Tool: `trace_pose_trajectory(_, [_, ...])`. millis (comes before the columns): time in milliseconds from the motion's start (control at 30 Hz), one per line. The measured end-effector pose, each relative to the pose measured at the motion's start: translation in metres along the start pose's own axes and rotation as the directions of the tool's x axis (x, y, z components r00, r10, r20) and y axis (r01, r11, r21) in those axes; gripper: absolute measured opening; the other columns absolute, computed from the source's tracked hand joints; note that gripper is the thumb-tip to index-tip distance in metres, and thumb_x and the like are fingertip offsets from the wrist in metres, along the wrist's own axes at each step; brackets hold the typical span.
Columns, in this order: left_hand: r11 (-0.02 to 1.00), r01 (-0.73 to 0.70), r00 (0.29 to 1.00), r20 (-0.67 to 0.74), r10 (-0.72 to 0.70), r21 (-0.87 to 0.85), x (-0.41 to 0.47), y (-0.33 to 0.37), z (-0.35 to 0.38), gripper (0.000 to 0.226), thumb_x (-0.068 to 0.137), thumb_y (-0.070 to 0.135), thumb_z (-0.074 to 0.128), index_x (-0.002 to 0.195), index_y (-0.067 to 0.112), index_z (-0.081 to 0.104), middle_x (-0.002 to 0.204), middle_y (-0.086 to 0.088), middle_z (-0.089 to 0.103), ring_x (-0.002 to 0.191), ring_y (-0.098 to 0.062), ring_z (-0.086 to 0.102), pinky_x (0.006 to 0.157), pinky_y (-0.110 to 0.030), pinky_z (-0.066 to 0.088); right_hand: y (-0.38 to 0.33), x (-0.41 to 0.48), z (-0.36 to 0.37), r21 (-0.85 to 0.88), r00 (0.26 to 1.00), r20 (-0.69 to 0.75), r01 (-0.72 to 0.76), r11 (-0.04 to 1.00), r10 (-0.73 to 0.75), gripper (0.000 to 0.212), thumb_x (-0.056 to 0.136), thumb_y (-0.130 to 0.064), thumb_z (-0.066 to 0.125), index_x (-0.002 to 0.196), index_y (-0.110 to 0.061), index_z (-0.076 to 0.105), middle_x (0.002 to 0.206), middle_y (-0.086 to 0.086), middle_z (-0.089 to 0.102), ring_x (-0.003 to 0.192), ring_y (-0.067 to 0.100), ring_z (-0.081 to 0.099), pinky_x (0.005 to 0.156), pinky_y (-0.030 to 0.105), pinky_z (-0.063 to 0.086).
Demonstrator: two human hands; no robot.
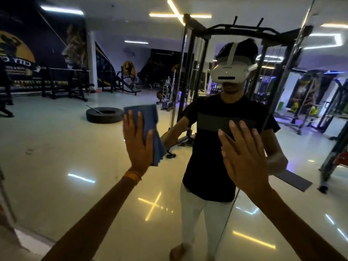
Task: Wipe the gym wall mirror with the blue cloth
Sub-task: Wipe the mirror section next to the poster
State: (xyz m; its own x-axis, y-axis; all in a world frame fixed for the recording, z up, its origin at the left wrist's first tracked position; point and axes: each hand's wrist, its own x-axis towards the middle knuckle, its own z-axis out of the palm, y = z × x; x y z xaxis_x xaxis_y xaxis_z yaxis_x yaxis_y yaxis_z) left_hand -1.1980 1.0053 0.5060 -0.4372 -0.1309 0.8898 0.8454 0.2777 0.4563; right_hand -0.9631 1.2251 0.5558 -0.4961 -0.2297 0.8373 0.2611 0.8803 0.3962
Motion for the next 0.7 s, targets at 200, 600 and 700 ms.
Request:
trace_pose_trajectory(200, [0.984,0.153,0.988,0.006,-0.153,-0.087,-0.062,0.064,0.029,0.066,0.109,0.051,0.033,0.163,0.017,0.018,0.172,-0.010,0.009,0.159,-0.035,0.005,0.130,-0.049,0.007,0.023,-0.042,-0.001,-0.006,0.998,0.060,0.031,0.999,-0.031,0.053,0.110,-0.037,0.032,0.156,-0.012,0.041,0.164,0.020,0.030,0.155,0.039,0.019,0.124,0.058,0.017])
trace_pose_trajectory(600, [0.908,0.377,0.915,-0.082,-0.396,-0.182,-0.122,0.081,0.048,0.070,0.109,0.048,0.033,0.164,0.011,0.012,0.172,-0.002,0.003,0.160,-0.024,0.000,0.127,-0.060,0.008,0.048,-0.081,0.000,-0.082,0.974,0.115,0.203,0.976,-0.193,0.060,0.102,-0.034,0.052,0.158,-0.016,0.038,0.166,0.017,0.027,0.155,0.038,0.017,0.127,0.054,0.012])
trace_pose_trajectory(700, [0.833,0.501,0.853,-0.029,-0.521,-0.233,-0.171,0.125,0.070,0.068,0.108,0.042,0.040,0.164,0.028,0.004,0.172,0.009,-0.004,0.160,-0.023,-0.004,0.128,-0.058,0.005,0.044,-0.077,0.001,-0.050,0.980,0.078,0.189,0.981,-0.185,0.057,0.103,-0.036,0.050,0.156,-0.018,0.041,0.166,0.016,0.025,0.155,0.037,0.017,0.128,0.052,0.005])
